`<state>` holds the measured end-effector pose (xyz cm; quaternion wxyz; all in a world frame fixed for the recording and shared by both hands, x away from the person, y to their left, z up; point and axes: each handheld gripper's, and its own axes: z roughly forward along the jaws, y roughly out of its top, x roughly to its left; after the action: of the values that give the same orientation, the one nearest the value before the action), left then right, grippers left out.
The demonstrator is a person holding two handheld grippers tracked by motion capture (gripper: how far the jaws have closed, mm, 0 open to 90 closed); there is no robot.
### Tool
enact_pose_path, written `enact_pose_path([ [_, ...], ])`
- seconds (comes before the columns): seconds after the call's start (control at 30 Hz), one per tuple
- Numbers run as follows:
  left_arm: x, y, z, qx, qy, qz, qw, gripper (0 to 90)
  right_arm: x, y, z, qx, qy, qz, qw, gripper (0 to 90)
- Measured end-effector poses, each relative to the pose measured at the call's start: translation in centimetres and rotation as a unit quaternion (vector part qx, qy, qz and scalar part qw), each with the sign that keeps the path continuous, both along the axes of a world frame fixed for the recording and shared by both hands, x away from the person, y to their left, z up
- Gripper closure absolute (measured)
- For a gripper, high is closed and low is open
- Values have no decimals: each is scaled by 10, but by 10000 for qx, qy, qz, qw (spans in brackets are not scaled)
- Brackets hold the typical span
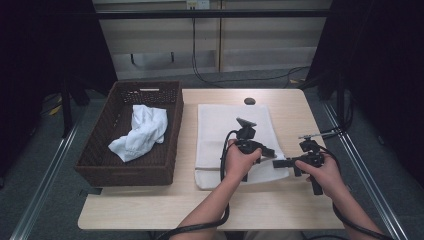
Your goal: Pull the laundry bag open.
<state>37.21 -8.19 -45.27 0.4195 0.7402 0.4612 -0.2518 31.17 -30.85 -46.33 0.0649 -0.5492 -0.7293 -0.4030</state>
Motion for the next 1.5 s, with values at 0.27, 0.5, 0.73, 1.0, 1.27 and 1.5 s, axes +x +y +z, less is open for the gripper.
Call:
enact_pose_path([
  [0.27, -1, 0, -4, -149, 126, 35, 9998, 850, 0, -1, 2, -22, 17, -16, 10000, 704],
  [0.5, -2, -2, -8, -190, 208, 85, 9996, 850, 0, 0, 3, 13, 22, 11, 10000, 742],
  [0.73, -1, -1, -11, -164, 242, 103, 9995, 869, 0, 1, 3, 44, 56, 16, 10000, 792],
  [1.0, -2, 0, -6, 30, 60, 32, 10000, 873, -1, 3, 4, 127, 161, 3, 9998, 859],
  [1.27, -3, 6, -3, 68, -61, -18, 10000, 875, -1, 2, 5, 284, 222, 25, 9993, 868],
  [1.5, -4, 11, -5, 281, -118, 76, 9995, 877, -2, 3, 6, 244, 243, 39, 9994, 874],
])
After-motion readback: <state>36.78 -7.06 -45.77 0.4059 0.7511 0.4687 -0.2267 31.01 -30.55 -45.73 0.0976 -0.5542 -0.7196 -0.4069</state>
